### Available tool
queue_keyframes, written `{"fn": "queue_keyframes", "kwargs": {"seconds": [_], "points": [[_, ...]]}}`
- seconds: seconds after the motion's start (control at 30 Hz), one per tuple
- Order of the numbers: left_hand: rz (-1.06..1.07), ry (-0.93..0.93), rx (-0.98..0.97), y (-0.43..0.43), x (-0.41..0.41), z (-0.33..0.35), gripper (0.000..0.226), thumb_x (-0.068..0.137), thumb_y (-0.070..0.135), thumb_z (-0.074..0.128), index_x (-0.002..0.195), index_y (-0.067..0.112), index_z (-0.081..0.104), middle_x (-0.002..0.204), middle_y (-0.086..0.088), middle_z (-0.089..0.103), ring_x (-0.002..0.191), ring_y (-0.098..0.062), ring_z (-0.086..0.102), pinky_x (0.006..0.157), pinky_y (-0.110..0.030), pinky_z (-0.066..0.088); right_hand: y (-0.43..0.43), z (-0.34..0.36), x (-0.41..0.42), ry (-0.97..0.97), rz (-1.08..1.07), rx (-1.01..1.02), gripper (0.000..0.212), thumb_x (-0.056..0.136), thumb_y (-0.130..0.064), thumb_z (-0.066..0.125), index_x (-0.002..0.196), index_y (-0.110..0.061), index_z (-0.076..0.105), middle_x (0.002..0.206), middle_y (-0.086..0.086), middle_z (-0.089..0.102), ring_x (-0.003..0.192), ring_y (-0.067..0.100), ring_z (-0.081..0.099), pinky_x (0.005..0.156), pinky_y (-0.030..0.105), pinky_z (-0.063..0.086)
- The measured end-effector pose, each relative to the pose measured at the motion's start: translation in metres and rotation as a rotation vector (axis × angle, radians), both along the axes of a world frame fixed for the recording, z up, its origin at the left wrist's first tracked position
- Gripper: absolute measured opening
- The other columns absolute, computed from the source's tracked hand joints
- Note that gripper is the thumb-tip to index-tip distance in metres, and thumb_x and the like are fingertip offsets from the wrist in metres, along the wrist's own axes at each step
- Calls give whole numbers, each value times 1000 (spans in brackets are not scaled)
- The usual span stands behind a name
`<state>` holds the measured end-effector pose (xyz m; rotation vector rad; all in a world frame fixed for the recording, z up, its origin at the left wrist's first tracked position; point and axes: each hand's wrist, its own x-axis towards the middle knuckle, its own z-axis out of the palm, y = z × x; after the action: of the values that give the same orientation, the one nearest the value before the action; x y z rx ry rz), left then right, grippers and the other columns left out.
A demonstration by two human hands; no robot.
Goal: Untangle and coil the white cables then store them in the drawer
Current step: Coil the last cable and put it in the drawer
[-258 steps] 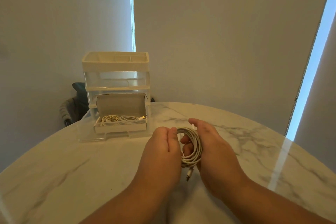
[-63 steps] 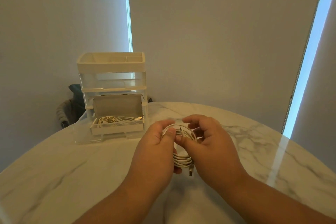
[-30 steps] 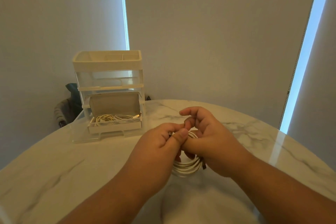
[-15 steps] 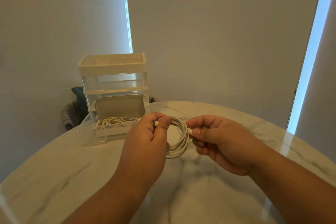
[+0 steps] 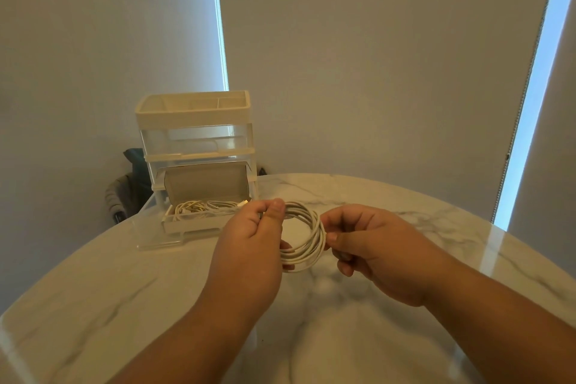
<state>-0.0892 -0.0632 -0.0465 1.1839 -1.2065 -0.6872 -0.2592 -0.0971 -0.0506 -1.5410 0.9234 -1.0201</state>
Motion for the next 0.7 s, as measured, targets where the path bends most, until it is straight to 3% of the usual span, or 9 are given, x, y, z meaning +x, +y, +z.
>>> {"fn": "queue_keyframes", "kwargs": {"seconds": [0.1, 0.17, 0.2, 0.27, 0.33, 0.47, 0.57, 0.63, 0.7], "points": [[12, -15, 14, -2, 1, -1, 24, 101, 37, 46, 85, 31, 63, 70, 1, 62, 53, 3, 59, 45, -15, 49, 3, 0, 3, -23, -6, 35, 26, 96, 2, 55, 93, -10, 77, 76, 10, 66, 65, 20, 51, 60, 34, 48], [5, -32, 14, -2, 2, -1, 24, 101, 38, 45, 86, 31, 63, 70, 2, 62, 54, 3, 59, 46, -15, 49, 6, 2, 6, -41, -26, 69, 19, 97, -19, 58, 95, -8, 74, 77, 10, 66, 69, 22, 55, 62, 35, 50], [-5, -45, 15, -2, 2, -2, 24, 101, 38, 45, 86, 30, 63, 68, 4, 61, 54, 3, 59, 45, -14, 47, 8, 3, 7, -16, -39, 69, 27, 94, -34, 60, 97, -10, 73, 79, 8, 66, 71, 22, 57, 64, 35, 51], [-42, -84, 26, -2, 1, -2, 27, 101, 38, 45, 84, 27, 63, 61, 7, 59, 50, 2, 57, 44, -12, 44, 13, 1, 12, 147, -99, -50, 33, 87, -51, 60, 102, -23, 71, 82, 0, 70, 73, 17, 62, 67, 33, 54], [-75, -137, 42, -2, 0, -3, 30, 101, 37, 43, 82, 25, 62, 61, 5, 59, 47, 2, 54, 43, -12, 42, 16, -4, 19, 269, -181, -210, 19, 97, -44, 55, 105, -33, 68, 82, -10, 71, 73, 6, 63, 68, 28, 53], [-91, -259, 37, -3, 2, -7, 26, 100, 43, 42, 97, 32, 65, 76, 8, 68, 59, 6, 60, 51, -11, 46, 15, -8, 21, 302, -275, -264, 21, 103, -34, 47, 95, -32, 67, 72, -8, 66, 59, 2, 56, 58, 21, 44], [-27, -483, -18, -1, 2, -8, 37, 99, 48, 39, 131, 40, 55, 115, 16, 68, 101, 3, 62, 88, -18, 51, 12, -9, 21, 294, -268, -242, 22, 102, -32, 48, 92, -29, 67, 65, -9, 62, 55, 4, 54, 56, 25, 44], [28, -577, -60, 0, 4, -6, 47, 98, 51, 37, 142, 37, 46, 132, 14, 61, 115, -6, 59, 101, -29, 47, 11, -10, 21, 293, -254, -288, 21, 103, -30, 48, 104, -35, 68, 75, -20, 66, 65, -4, 58, 64, 22, 45], [52, -595, -98, 0, 6, -4, 48, 97, 52, 38, 141, 37, 48, 130, 14, 62, 115, -6, 59, 97, -23, 45, 11, -8, 22, 311, -246, -367, 30, 104, -25, 47, 123, -40, 65, 105, -28, 68, 96, -12, 60, 83, 12, 46]]}}
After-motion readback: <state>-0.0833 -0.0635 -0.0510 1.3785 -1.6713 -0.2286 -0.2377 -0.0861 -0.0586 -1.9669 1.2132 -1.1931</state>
